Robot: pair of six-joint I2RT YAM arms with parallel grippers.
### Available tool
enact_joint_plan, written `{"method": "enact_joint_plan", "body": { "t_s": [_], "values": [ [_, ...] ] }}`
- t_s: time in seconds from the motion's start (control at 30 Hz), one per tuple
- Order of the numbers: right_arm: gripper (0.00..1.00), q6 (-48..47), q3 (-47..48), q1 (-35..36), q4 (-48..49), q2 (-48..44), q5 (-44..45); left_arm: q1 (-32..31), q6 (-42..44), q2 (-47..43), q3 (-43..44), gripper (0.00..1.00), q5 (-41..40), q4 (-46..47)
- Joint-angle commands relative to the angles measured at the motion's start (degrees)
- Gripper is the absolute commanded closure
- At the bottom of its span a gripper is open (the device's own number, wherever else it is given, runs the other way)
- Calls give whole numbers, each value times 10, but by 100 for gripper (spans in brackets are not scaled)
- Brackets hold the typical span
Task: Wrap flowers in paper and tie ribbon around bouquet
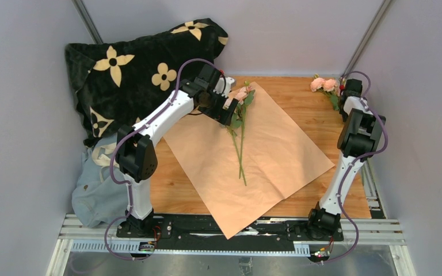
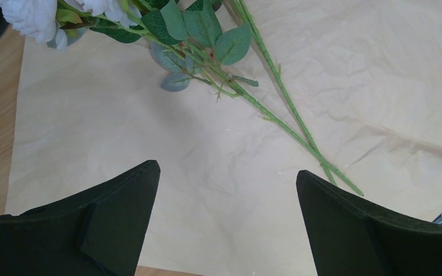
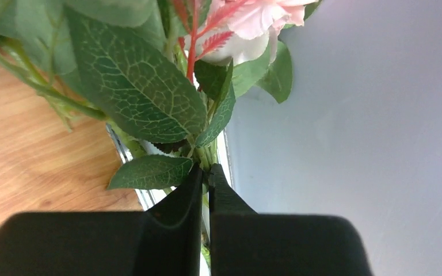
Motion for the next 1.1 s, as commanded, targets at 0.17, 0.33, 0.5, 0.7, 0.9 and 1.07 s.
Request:
{"method": "enact_joint_plan", "body": {
  "t_s": [0.17,0.33,0.5,0.7,0.9,1.07],
  "values": [
    [100,12,-81,8,91,-143,-37,-4,6,-2,13,0,12,-6],
    [100,56,-123,43,103,-249,-62,-3,6,-13,9,0,12,-7],
    [100,132,-145,75,63,-327,-142,-3,24,-27,2,0,12,-6],
    [100,218,-199,90,29,-406,-308,-2,48,-56,-1,0,-9,-11],
    [100,312,-258,267,23,-482,-302,36,63,-98,-31,0,-11,-9],
    [100,489,-352,385,177,-473,-361,89,84,-145,-117,0,-31,15]
  ]
}}
